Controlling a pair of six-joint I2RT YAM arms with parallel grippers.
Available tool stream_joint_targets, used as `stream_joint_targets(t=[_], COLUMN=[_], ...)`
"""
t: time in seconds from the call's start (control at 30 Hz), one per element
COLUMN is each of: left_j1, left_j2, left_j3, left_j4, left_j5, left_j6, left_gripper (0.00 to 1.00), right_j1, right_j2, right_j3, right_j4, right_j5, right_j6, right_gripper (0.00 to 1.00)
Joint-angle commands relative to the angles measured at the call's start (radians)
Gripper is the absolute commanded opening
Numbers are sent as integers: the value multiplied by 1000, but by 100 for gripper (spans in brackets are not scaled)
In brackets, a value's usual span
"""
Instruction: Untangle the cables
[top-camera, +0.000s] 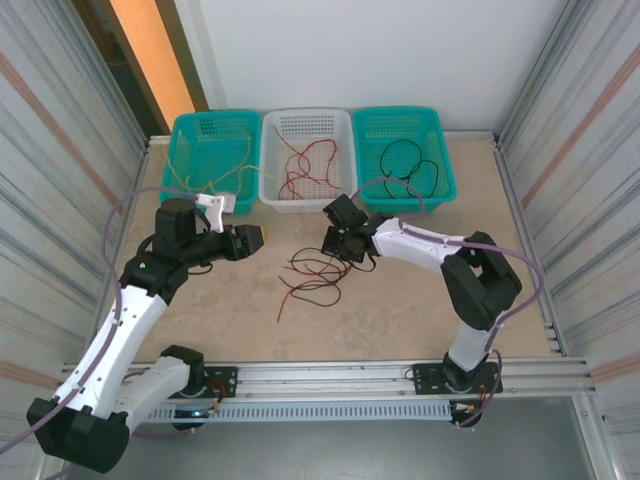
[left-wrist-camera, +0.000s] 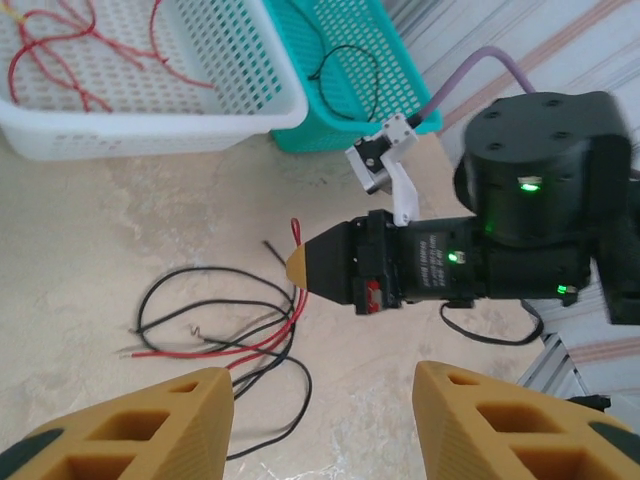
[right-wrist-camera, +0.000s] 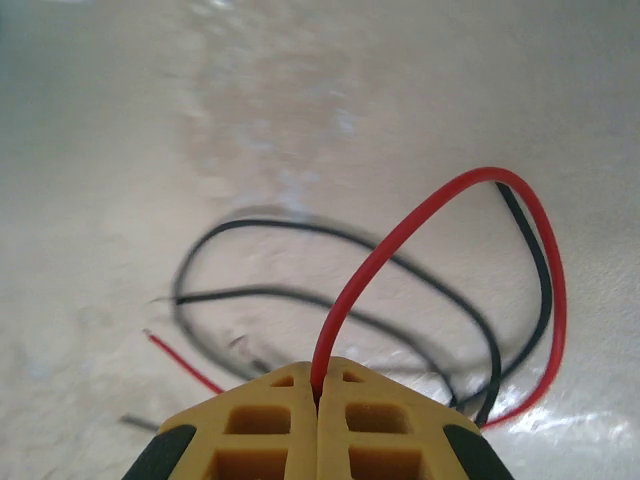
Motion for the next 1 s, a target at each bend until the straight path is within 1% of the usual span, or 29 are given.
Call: stream_joint_targets(t=[0.0, 0.07, 0.17, 0.23, 0.3, 0.4, 0.53, 0.73, 0.8, 0.97], left_j1=[-23, -56, -144, -213, -283, -347, -380, -422, -429, -437], left_j2=[-28, -29, -17, -7, 12, 65, 133, 182, 194, 206], left_j3=[34, 33, 44, 60, 84, 129, 180, 217, 223, 229], left_j4=[51, 76, 103, 108, 106, 90, 77, 86, 86, 86], left_j5=[80, 97, 89, 64, 8, -41, -58, -75, -83, -107], left_j6=[55, 67, 103, 148, 193, 243, 265, 283, 286, 290], left_gripper=[54, 55, 57, 60, 63, 63, 62, 59, 55, 41], right_j1=[62, 89, 119, 132, 139, 140, 142, 151, 154, 154], right_j2=[-164, -230, -317, -358, -390, -415, -436, -453, -455, -464], right_j3=[53, 54, 64, 87, 113, 151, 183, 192, 195, 202], right_j4=[-30, -26, -18, -23, -30, -46, -64, -69, -69, -58], right_j5=[87, 105, 114, 118, 114, 101, 91, 64, 58, 37], right_j6=[-105, -141, -186, -217, -244, -274, -299, -309, -311, -313], right_gripper=[0, 0, 0, 0, 0, 0, 0, 0, 0, 0])
